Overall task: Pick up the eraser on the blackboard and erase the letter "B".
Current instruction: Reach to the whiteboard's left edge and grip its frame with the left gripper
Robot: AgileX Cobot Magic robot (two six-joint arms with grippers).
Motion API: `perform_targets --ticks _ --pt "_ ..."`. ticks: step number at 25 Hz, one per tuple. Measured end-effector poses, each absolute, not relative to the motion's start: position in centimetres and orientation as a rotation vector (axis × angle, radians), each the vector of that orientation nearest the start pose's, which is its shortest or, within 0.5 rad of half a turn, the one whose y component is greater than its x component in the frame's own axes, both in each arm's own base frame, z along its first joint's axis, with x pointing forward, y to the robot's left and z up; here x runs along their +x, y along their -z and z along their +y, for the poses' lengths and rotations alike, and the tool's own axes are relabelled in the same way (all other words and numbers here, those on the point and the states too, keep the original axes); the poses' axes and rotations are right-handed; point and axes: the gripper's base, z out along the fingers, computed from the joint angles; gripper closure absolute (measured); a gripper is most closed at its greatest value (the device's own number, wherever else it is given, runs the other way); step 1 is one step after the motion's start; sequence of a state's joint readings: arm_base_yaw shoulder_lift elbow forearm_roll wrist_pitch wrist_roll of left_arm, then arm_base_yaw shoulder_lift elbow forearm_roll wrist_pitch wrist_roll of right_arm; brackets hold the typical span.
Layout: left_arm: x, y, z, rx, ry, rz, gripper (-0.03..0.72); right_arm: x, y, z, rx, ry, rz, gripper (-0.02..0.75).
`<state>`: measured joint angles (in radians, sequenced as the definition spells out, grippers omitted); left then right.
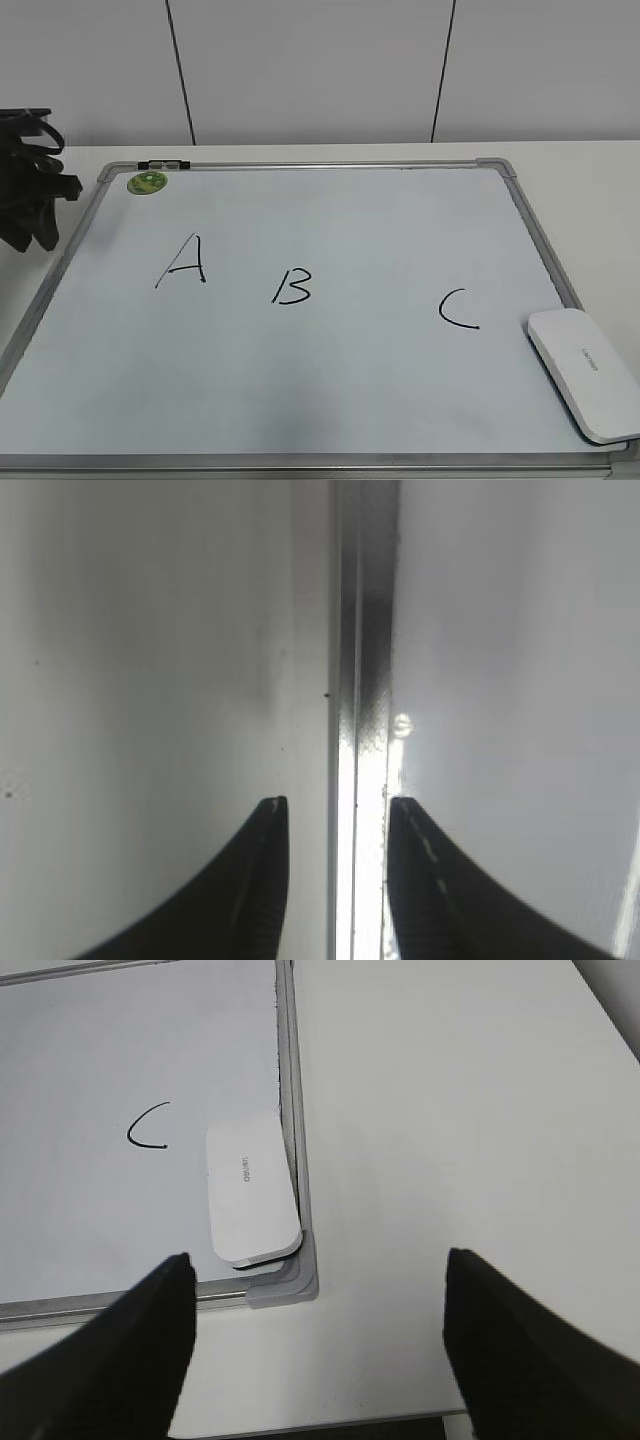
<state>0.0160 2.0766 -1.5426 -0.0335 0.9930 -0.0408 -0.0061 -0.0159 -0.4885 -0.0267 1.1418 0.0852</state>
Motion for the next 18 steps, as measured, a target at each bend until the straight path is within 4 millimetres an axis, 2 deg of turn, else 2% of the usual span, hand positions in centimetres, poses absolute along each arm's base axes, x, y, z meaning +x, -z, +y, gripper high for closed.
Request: perform_targets --ticks 11,18 --pt "42.3 -14.3 0.4 -0.111 0.045 3.074 0.445 -1.0 -26.8 -0.2 0.099 -0.015 2.118 0.166" --pt "42.3 -13.5 0.4 -0.112 0.045 3.094 0.446 -1.0 -26.8 -0.2 0.099 -0.02 2.118 0.166"
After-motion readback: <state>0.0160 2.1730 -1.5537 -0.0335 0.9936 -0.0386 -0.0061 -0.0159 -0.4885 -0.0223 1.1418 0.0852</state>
